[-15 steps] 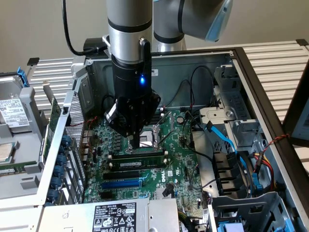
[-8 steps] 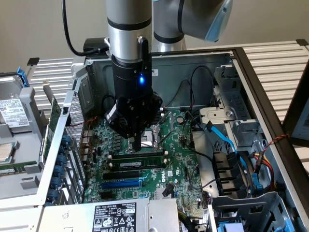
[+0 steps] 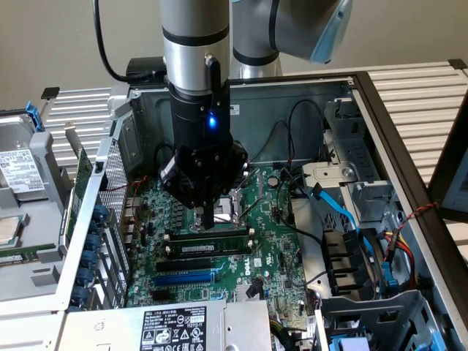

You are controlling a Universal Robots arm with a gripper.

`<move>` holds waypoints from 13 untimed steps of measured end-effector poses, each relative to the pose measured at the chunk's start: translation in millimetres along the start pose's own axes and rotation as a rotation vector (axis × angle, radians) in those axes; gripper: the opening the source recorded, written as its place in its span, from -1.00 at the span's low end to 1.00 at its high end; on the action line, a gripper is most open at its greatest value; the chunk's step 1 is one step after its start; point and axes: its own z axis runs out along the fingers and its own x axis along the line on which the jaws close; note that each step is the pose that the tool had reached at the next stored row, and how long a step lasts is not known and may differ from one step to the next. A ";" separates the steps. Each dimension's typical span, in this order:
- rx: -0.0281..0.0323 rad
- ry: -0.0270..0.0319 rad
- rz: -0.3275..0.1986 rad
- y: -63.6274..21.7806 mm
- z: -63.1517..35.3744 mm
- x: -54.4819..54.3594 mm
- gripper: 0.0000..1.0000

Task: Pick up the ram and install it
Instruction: 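Press down the ram until it locks into place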

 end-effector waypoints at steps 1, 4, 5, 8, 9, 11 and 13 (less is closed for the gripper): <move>-0.0005 0.0003 0.014 0.0 0.0 0.0 -0.79; -0.0016 0.0017 0.053 0.0 -0.1 0.0 -0.79; -0.0020 0.0018 0.065 0.0 0.0 0.0 -0.79; -0.0026 0.0012 0.102 0.0 0.0 0.0 -0.79; -0.0029 0.0011 0.114 0.0 0.0 0.0 -0.79; -0.0035 0.0010 0.139 0.0 0.0 0.0 -0.79; -0.0043 0.0008 0.177 0.0 0.0 0.0 -0.79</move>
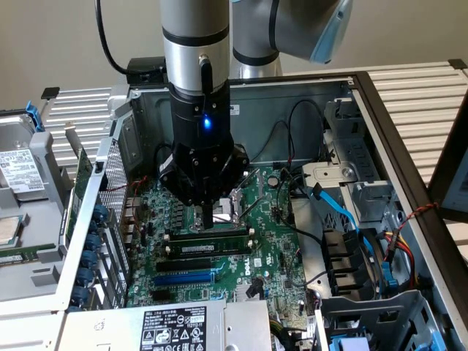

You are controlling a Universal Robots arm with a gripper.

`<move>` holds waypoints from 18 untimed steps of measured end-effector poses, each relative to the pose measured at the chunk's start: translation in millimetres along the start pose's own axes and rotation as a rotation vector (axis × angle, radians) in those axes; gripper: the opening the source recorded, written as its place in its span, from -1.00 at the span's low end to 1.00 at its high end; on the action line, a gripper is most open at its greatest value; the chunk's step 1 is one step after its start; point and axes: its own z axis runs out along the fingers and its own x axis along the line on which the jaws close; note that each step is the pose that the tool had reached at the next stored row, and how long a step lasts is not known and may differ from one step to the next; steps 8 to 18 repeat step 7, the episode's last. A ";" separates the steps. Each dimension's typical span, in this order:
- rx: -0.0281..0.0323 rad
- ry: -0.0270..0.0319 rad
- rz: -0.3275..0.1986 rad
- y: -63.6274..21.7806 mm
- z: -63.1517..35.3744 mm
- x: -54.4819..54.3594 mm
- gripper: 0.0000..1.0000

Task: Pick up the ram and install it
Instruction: 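Press down the ram until it locks into place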

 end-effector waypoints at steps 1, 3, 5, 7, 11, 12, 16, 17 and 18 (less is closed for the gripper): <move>-0.0008 -0.0010 0.041 0.0 0.0 0.0 -0.79; -0.0019 -0.0036 0.109 0.0 0.0 -0.1 -0.79; -0.0019 -0.0036 0.109 0.0 0.0 -0.1 -0.79; -0.0019 -0.0036 0.109 0.0 0.0 -0.1 -0.79; -0.0019 -0.0036 0.109 0.0 0.0 -0.1 -0.79; -0.0019 -0.0036 0.109 0.0 0.0 -0.1 -0.79; -0.0019 -0.0036 0.109 0.0 0.0 -0.1 -0.79; -0.0019 -0.0036 0.109 0.0 0.0 -0.1 -0.79; -0.0019 -0.0036 0.109 0.0 0.0 -0.1 -0.79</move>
